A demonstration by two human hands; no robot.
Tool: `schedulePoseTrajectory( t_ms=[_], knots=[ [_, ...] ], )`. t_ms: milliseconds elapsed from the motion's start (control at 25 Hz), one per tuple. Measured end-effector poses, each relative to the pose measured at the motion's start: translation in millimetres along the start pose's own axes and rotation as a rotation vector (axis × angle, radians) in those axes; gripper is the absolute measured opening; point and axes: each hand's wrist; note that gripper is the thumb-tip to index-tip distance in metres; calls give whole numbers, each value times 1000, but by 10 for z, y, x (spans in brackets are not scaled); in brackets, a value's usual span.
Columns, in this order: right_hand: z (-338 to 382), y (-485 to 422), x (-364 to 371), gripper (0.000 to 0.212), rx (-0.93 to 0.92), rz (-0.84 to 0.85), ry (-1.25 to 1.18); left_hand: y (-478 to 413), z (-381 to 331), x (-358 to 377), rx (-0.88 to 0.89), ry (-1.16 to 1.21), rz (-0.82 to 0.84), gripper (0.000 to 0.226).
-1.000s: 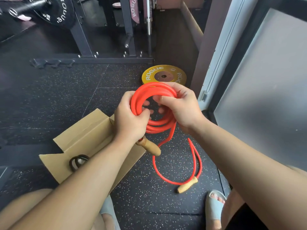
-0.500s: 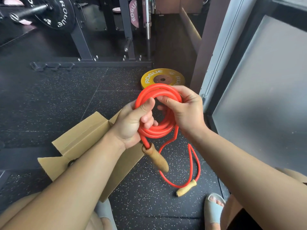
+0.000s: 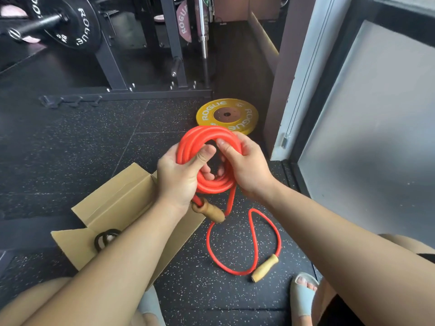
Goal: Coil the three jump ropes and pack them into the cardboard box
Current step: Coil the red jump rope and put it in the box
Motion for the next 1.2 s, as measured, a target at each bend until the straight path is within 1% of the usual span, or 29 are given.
schedulePoseTrajectory(
  t_ms=[120, 160, 200, 240, 280, 360, 400, 440, 480, 520, 560, 600, 640, 760, 840, 960, 1000, 1040, 1120, 1160, 1200],
  knots=[
    [114, -114, -126, 7, -162, 22, 189, -157, 49, -138, 401, -495, 66, 56],
    [143, -137, -164, 9, -206, 38, 247, -209, 13, -177, 495, -622, 98, 59],
    [159, -147, -188, 9, -250, 54, 305, -268, -25, -213, 532, -667, 141, 58],
    [163, -141, -201, 10, -286, 73, 353, -319, -77, -239, 499, -624, 206, 54],
    [165, -131, -206, 10, -305, 101, 378, -351, -135, -251, 388, -521, 285, 48],
    [174, -124, -201, 11, -316, 166, 359, -340, -227, -257, 47, -301, 462, 38],
    [178, -125, -200, 11, -323, 189, 344, -311, -236, -261, -120, -249, 528, 33],
    [186, -121, -201, 11, -327, 198, 331, -272, -229, -268, -261, -206, 585, 30],
    [200, -108, -196, 12, -325, 200, 314, -230, -204, -274, -373, -137, 640, 32],
    [211, -91, -184, 12, -319, 200, 298, -190, -161, -281, -448, -30, 700, 36],
    [222, -73, -167, 12, -314, 195, 286, -154, -118, -279, -485, 66, 753, 40],
    [234, -57, -151, 12, -313, 186, 280, -125, -94, -263, -475, 118, 773, 42],
    [246, -51, -139, 11, -309, 175, 269, -99, -94, -228, -438, 138, 753, 42],
    [258, -90, -154, 9, -304, 151, 234, -42, -161, -91, -319, 134, 590, 29],
    [232, -113, -161, 8, -259, 163, 190, 3, -230, -24, -279, 106, 502, 30],
    [130, -122, -160, 8, -196, 193, 159, 43, -307, 4, -232, 99, 420, 31],
    [82, -132, -176, 18, -192, 192, 186, 39, -318, -4, -230, 112, 404, 32],
    [47, -137, -198, 36, -174, 204, 206, 23, -325, -22, -230, 137, 390, 32],
    [-47, -133, -265, 75, -101, 291, 176, -39, -353, -61, -243, 230, 358, 35],
    [-114, -127, -299, 84, -58, 339, 158, -75, -367, -79, -266, 288, 336, 37],
    [-164, -108, -323, 85, -29, 363, 173, -112, -381, -97, -292, 338, 314, 38]
  ],
)
Point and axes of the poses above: each hand's wrist, its own y-axis away from the middle knuckle, its own x-axis out of the palm, z = x × y, and after that the axes turned 12 degrees about -z, right-handed
